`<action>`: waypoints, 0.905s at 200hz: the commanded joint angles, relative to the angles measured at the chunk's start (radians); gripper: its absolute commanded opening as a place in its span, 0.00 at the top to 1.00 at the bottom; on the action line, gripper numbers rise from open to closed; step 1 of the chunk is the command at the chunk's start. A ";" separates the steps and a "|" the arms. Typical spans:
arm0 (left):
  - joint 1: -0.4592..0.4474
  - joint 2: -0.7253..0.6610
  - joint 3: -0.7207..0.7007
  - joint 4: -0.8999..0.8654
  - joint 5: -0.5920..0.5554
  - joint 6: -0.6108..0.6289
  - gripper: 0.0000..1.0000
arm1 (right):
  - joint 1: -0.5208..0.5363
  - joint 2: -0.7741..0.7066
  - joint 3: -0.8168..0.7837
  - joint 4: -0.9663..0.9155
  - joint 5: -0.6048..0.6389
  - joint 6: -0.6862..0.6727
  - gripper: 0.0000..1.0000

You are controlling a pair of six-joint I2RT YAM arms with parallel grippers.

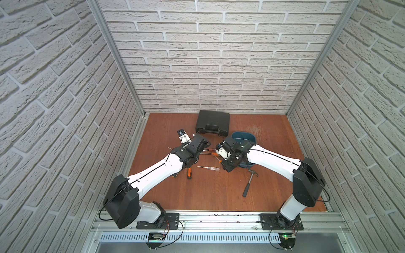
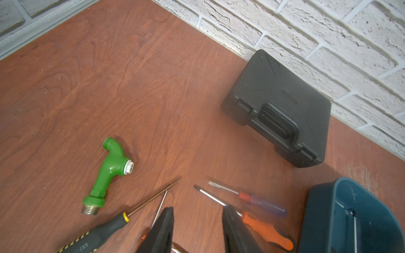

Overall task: Put the screwdriver on the desktop into the storage box
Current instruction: Place the screwdriver in the storage box.

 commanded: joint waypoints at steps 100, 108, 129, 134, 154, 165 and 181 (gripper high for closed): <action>0.019 -0.033 -0.032 -0.020 -0.011 -0.007 0.58 | -0.310 -0.135 -0.185 0.183 0.071 0.570 0.86; 0.019 -0.032 -0.031 -0.021 -0.010 -0.007 0.59 | -0.321 -0.113 -0.177 0.183 0.076 0.563 0.86; 0.020 -0.030 -0.032 -0.022 -0.008 -0.007 0.59 | -0.342 -0.056 -0.158 0.182 0.099 0.551 0.86; 0.020 -0.030 -0.032 -0.021 -0.007 -0.007 0.59 | -0.344 -0.042 -0.151 0.182 0.104 0.546 0.86; 0.022 -0.028 -0.031 -0.021 -0.004 -0.008 0.58 | -0.344 0.015 -0.118 0.143 0.136 0.531 0.82; 0.022 -0.027 -0.031 -0.019 -0.002 -0.010 0.58 | -0.345 0.037 -0.105 0.129 0.153 0.524 0.81; 0.023 -0.024 -0.032 -0.016 -0.001 -0.009 0.58 | -0.346 0.062 -0.095 0.118 0.167 0.517 0.80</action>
